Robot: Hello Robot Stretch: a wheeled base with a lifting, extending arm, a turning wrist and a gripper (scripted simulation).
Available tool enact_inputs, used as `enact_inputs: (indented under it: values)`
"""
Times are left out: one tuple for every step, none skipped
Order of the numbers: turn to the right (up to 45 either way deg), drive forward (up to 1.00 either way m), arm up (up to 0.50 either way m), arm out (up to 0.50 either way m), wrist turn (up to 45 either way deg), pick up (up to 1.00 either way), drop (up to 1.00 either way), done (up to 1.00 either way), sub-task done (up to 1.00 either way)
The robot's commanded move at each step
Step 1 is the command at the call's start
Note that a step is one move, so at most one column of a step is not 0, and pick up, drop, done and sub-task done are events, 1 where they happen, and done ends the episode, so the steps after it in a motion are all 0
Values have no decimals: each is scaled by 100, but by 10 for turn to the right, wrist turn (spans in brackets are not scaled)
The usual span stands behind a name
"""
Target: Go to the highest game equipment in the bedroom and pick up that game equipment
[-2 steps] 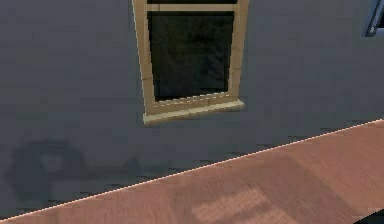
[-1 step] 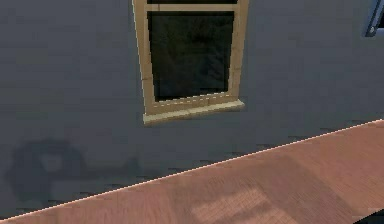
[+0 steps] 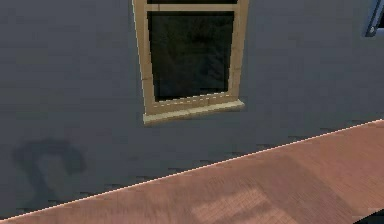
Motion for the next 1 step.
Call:
enact_inputs:
  values:
    - [0, 0, 0, 0, 0, 100, 0, 0, 0]
